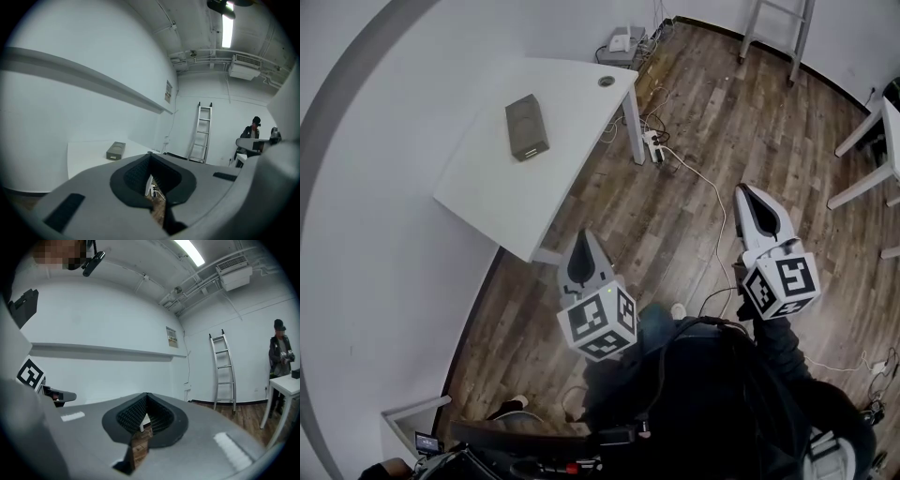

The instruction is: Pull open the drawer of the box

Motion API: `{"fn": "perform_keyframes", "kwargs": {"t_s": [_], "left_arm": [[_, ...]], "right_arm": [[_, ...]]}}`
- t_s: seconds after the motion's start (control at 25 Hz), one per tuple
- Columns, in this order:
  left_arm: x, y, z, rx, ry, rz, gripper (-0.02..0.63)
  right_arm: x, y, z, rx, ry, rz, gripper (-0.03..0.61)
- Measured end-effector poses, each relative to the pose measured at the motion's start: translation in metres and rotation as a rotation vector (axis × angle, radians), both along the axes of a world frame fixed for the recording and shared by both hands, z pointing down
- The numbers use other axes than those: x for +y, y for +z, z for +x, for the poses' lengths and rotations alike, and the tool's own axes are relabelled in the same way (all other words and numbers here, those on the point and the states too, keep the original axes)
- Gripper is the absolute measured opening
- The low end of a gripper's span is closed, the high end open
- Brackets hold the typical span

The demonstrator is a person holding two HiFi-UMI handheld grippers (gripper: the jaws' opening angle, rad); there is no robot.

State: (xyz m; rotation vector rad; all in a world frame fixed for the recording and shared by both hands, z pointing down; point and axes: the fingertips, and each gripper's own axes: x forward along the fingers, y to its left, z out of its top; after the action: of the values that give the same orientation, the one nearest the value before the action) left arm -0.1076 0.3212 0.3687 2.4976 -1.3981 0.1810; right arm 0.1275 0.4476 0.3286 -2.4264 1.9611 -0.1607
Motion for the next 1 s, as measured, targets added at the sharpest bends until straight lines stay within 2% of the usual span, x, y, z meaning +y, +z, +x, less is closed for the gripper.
{"fn": "perform_keyframes", "kwargs": {"t_s": [0.2, 0.36, 0.68, 1.0], "left_arm": [[-0.023, 0.005, 0.022, -0.012, 0.01, -0.004, -0.004], [-0.063, 0.006, 0.048, -0.015, 0.036, -0.003, -0.003], [-0.145, -0.016, 0.118, 0.002, 0.135, 0.022, -0.003], [-0.213, -0.011, 0.159, 0.008, 0.226, 0.017, -0.003]], "right_arm": [[-0.02, 0.009, 0.022, -0.02, 0.013, -0.005, -0.008], [-0.054, 0.01, 0.046, -0.023, 0.04, -0.004, -0.008], [-0.118, -0.007, 0.089, -0.005, 0.108, 0.01, -0.007], [-0.168, -0.001, 0.115, -0.01, 0.199, -0.006, -0.008]]}}
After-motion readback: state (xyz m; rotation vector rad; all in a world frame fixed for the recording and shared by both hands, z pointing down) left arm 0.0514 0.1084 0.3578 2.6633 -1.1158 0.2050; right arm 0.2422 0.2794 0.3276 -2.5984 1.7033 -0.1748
